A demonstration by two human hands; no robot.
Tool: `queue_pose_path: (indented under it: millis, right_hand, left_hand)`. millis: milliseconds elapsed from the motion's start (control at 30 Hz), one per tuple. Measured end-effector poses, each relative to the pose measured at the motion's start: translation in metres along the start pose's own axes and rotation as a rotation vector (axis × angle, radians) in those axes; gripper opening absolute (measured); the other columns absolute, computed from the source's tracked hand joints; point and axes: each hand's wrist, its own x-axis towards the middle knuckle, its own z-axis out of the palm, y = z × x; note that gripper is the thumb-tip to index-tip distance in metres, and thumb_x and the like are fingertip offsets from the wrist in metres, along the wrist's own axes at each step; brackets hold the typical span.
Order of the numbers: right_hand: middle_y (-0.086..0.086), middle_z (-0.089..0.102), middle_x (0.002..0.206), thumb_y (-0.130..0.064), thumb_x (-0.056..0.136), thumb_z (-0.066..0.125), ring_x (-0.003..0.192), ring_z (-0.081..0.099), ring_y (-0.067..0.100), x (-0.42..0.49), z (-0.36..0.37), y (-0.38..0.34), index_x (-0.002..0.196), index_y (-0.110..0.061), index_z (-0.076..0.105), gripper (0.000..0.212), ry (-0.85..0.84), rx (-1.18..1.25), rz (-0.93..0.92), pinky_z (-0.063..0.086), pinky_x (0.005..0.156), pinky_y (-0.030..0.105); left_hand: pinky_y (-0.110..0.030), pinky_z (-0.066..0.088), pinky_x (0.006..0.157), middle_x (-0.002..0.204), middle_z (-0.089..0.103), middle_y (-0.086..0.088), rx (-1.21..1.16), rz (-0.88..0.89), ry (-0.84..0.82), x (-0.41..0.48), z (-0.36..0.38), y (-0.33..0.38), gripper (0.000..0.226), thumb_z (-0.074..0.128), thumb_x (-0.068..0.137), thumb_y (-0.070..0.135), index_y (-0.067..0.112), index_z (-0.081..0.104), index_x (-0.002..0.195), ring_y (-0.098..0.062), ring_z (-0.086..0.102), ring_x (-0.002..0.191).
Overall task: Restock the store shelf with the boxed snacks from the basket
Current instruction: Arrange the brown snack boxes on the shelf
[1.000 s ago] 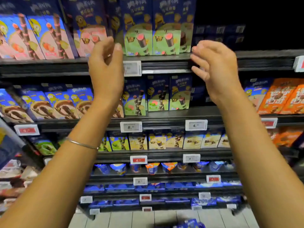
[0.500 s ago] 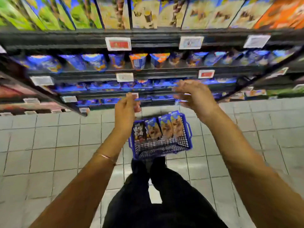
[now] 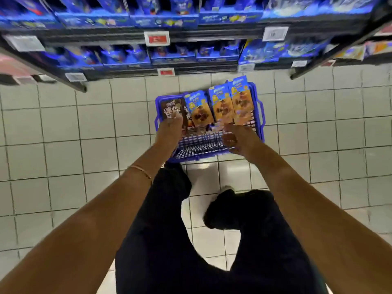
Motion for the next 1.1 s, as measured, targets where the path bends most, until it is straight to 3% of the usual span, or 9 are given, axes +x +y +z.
queue_pose_path:
  millis: [133,200,333,433,533,633,767,900,1100]
  right_hand:
    - [0.002,0.041,0.069,-0.027,0.101,0.056,0.058,0.037,0.016,0.097,0.007,0.045,0.076,-0.024,0.047,0.027,-0.025,0.053,0.053,0.022,0.052,0.025]
    - [0.005,0.042,0.071,-0.026,0.101,0.058,0.059,0.040,0.018,0.142,0.017,0.065,0.077,-0.020,0.049,0.027,-0.047,0.038,0.041,0.023,0.052,0.026]
    - [0.016,0.052,0.078,-0.026,0.100,0.062,0.064,0.051,0.024,0.221,0.036,0.094,0.094,-0.013,0.061,0.014,-0.108,0.038,-0.030,0.040,0.060,0.029]
    - [0.011,0.067,0.093,-0.020,0.096,0.066,0.082,0.065,0.023,0.273,0.040,0.108,0.107,-0.006,0.067,0.017,-0.076,0.026,-0.097,0.059,0.082,0.032]
    - [0.018,0.072,0.095,-0.011,0.097,0.061,0.101,0.067,0.035,0.306,0.042,0.119,0.081,-0.011,0.063,0.017,-0.081,-0.027,-0.130,0.045,0.109,0.052]
    - [0.030,0.062,0.129,-0.011,0.101,0.054,0.127,0.056,0.043,0.325,0.040,0.126,0.089,-0.011,0.065,0.016,-0.114,-0.004,-0.135,0.038,0.113,0.054]
    - [0.029,0.059,0.134,-0.016,0.102,0.055,0.126,0.058,0.041,0.335,0.034,0.134,0.123,-0.003,0.062,0.025,-0.166,0.064,-0.176,0.045,0.110,0.049]
    - [0.015,0.069,0.119,-0.023,0.098,0.063,0.099,0.070,0.021,0.329,0.022,0.140,0.108,-0.015,0.062,0.012,-0.194,0.014,-0.214,0.057,0.076,0.027]
    - [0.020,0.071,0.115,-0.026,0.101,0.061,0.103,0.071,0.025,0.293,0.008,0.133,0.114,-0.003,0.066,0.027,-0.186,-0.348,-0.478,0.056,0.094,0.041]
  left_hand:
    - [-0.043,0.055,0.082,0.096,0.066,-0.014,-0.001,0.062,0.059,0.074,0.049,-0.039,0.025,0.063,0.105,0.030,0.022,0.073,0.083,-0.028,0.063,0.088]
    - [-0.043,0.057,0.094,0.113,0.072,-0.014,0.029,0.090,0.115,0.112,0.069,-0.056,0.014,0.072,0.099,0.027,0.015,0.071,0.107,-0.030,0.069,0.103]
    - [-0.044,0.053,0.102,0.128,0.071,-0.012,0.179,0.233,0.217,0.182,0.095,-0.073,0.053,0.076,0.090,0.041,0.008,0.064,0.131,-0.029,0.067,0.121]
    - [-0.045,0.053,0.104,0.129,0.070,-0.013,0.358,0.184,0.269,0.219,0.105,-0.074,0.084,0.071,0.072,0.073,0.012,0.066,0.129,-0.030,0.065,0.123]
    - [-0.044,0.049,0.110,0.137,0.065,-0.014,0.448,0.193,0.332,0.242,0.119,-0.080,0.098,0.068,0.063,0.081,0.014,0.064,0.134,-0.031,0.060,0.130]
    - [-0.037,0.041,0.115,0.145,0.055,-0.014,0.451,0.274,0.392,0.255,0.134,-0.086,0.088,0.075,0.075,0.072,0.017,0.058,0.141,-0.032,0.045,0.140]
    - [-0.037,0.051,0.105,0.131,0.064,-0.010,0.178,0.374,0.407,0.258,0.142,-0.092,0.066,0.088,0.078,0.045,0.014,0.059,0.128,-0.028,0.056,0.132]
    - [-0.034,0.063,0.057,0.100,0.070,-0.008,-0.238,0.486,0.292,0.242,0.139,-0.095,0.050,0.079,0.093,0.008,0.010,0.036,0.118,-0.010,0.076,0.073]
    - [-0.055,0.065,0.080,0.109,0.076,-0.015,-0.503,0.446,0.230,0.227,0.125,-0.069,0.041,0.084,0.088,0.011,0.003,0.055,0.115,-0.029,0.079,0.095]
